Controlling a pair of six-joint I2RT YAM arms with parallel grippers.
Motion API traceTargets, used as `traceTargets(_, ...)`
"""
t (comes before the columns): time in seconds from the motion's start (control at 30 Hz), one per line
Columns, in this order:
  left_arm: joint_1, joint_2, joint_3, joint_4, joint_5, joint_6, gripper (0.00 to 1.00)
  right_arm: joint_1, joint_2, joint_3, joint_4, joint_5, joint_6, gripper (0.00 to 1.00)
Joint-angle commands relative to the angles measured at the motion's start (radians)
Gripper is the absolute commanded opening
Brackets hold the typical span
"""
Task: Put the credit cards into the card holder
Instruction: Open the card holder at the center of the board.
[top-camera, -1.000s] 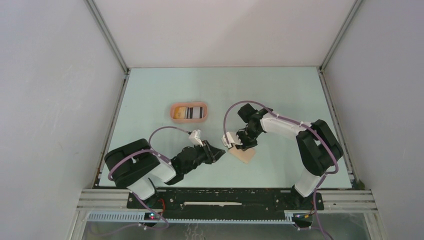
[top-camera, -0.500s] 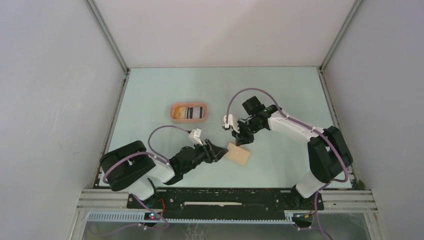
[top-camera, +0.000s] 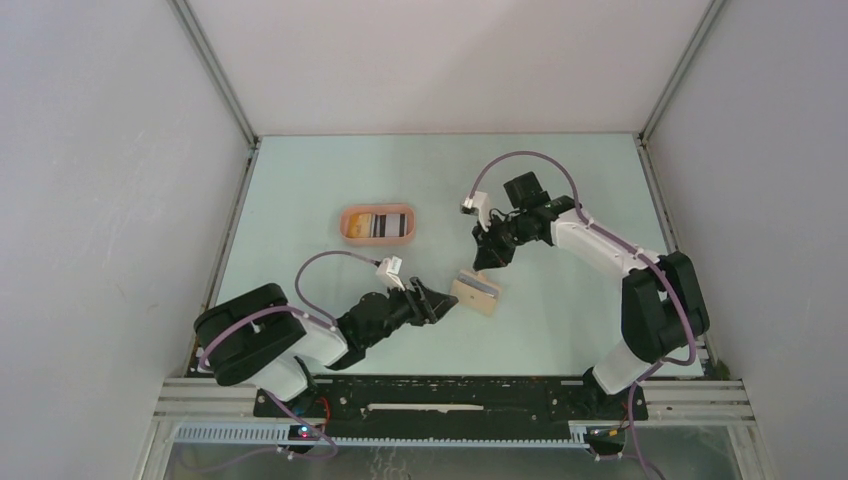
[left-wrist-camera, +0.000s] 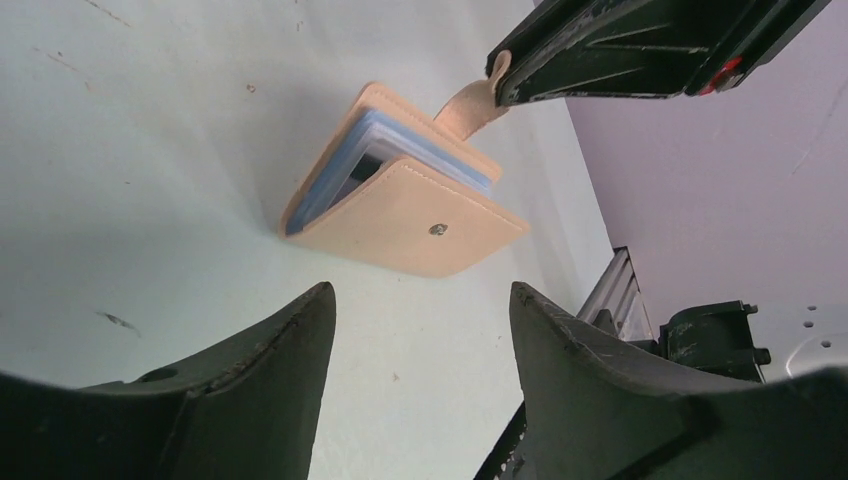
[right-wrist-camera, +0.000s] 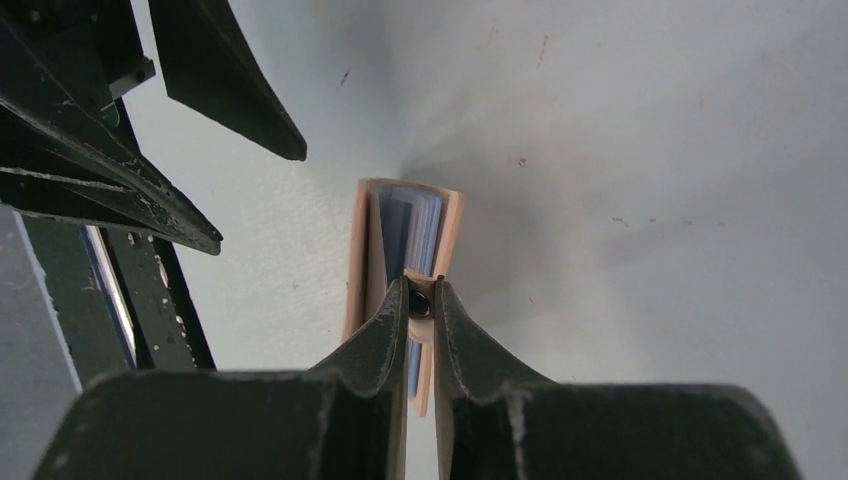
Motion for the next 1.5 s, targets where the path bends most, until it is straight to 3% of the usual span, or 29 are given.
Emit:
traceTargets(0.0,-0.005,0.019,0.040,0.006,-0.017,-0.034,0.70,-0.033,-0.038,0.035,0.025,-0.057,0.082,0.00)
traceTargets(0.6,-0.005,0.018,0.065,-0.032,-0.078,-0.043,0.74,-0.059,-0.072,0.035,0.023,-0.054,0.097,0.00)
traceTargets(0.93,-0.005,-0.194,0.056,-0.299,-0.182,0.074,0.65,-0.067,-0.074,0.035,0.021,-0.008,0.090,0.00)
traceTargets(1.1,-0.006,-0.277,0.078,-0.337,-0.119,0.146,0.60,-0.067,-0.079,0.035,0.014,0.017,0.079,0.00)
traceTargets(1.33,-0.014,-0.182,0.207,-0.331,0.004,0.204,0.42,-0.067,-0.063,0.035,0.003,0.032,0.075,0.00)
traceTargets(1.47,-0.020,-0.074,0.268,-0.324,0.049,0.205,0.39,-0.066,-0.057,0.035,0.002,0.035,0.073,0.00)
